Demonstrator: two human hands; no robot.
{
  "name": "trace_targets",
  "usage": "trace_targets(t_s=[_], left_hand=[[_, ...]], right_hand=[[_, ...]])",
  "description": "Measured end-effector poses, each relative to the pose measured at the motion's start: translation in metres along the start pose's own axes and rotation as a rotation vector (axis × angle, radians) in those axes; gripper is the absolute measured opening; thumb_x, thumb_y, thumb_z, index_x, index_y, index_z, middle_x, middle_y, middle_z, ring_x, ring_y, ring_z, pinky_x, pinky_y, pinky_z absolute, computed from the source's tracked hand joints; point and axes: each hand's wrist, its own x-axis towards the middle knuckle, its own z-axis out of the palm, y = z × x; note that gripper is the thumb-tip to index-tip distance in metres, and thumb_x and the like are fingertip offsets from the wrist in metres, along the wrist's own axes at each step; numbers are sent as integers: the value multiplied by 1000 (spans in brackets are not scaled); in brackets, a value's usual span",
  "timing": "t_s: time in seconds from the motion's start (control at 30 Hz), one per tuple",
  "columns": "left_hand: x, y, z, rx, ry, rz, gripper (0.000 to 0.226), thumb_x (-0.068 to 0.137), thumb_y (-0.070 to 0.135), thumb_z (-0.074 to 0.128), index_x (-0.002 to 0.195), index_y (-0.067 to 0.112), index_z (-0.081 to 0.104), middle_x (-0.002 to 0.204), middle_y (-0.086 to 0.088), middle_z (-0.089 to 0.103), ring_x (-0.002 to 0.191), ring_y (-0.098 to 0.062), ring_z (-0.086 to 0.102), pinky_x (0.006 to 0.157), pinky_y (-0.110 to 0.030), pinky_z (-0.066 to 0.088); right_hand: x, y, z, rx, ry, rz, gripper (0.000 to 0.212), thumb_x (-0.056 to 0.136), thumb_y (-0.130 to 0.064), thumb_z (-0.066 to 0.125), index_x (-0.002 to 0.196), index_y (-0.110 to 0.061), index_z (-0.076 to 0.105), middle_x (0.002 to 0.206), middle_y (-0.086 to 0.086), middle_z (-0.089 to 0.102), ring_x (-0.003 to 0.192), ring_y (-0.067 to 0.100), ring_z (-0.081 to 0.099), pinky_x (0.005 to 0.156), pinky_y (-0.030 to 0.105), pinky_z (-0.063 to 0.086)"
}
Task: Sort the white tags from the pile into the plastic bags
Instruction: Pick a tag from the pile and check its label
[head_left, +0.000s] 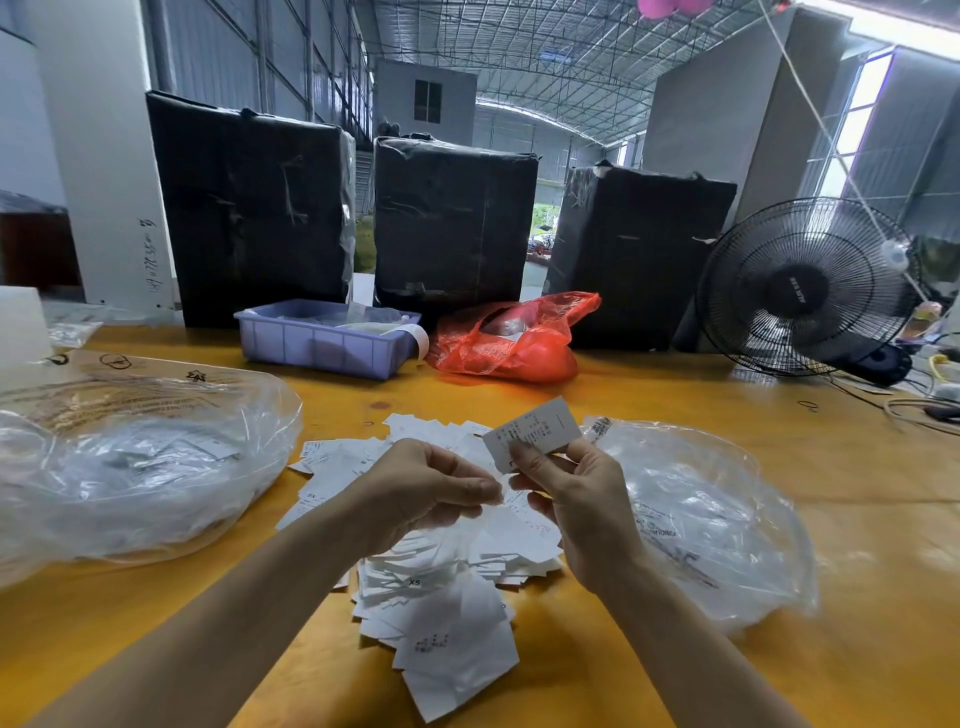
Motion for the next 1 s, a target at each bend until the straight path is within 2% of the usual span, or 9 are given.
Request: trace_targets(t_s=[0.3, 0.43, 0.57, 0.67, 0.83, 1.0], left_hand=[[-1, 1, 0, 7, -30, -8, 14, 63, 14, 81, 74, 8, 76, 66, -4, 69, 55, -5, 59, 52, -17, 44], [-1, 1, -1, -44, -27, 6, 19, 53, 19, 80, 68, 8, 76, 69, -6, 70, 56, -7, 58, 53, -19, 42], [0, 0, -3, -97, -15, 13, 15, 55, 19, 78, 65, 8, 76, 73, -9, 72, 55, -8, 58, 52, -17, 43], [1, 0, -4, -132, 10, 16, 19, 53, 20, 79, 67, 6, 76, 70, -8, 70, 53, -8, 58, 50, -17, 42], [2, 0, -6, -139, 68, 16, 30, 59, 18, 76, 81, -2, 72, 58, -8, 64, 47, -8, 56, 45, -15, 43], [1, 1, -4, -68, 1, 7, 24, 63, 23, 74, 72, 0, 71, 58, -11, 61, 48, -12, 52, 47, -17, 43]], right_hand=[[-1, -1, 0, -12, -10, -3, 10, 79, -15, 70, 87, -16, 64, 67, -3, 71, 57, 8, 64, 65, 27, 46], [0, 1, 0, -25, -23, 16, 11, 80, -13, 70, 90, -12, 65, 68, -1, 71, 59, 11, 64, 65, 27, 47], [1, 0, -2, -31, -43, 39, 13, 81, -13, 69, 93, -10, 66, 71, 1, 71, 62, 12, 64, 69, 28, 48], [1, -1, -4, -61, -84, 87, 13, 79, -12, 71, 91, -10, 67, 71, 0, 70, 63, 11, 64, 69, 28, 48], [2, -3, -7, -97, -190, 212, 11, 75, -11, 74, 85, -12, 70, 68, -3, 70, 60, 7, 64, 65, 25, 47], [3, 0, -10, -112, -273, 274, 15, 66, -14, 77, 79, -13, 70, 65, -2, 68, 59, 7, 62, 63, 25, 49]])
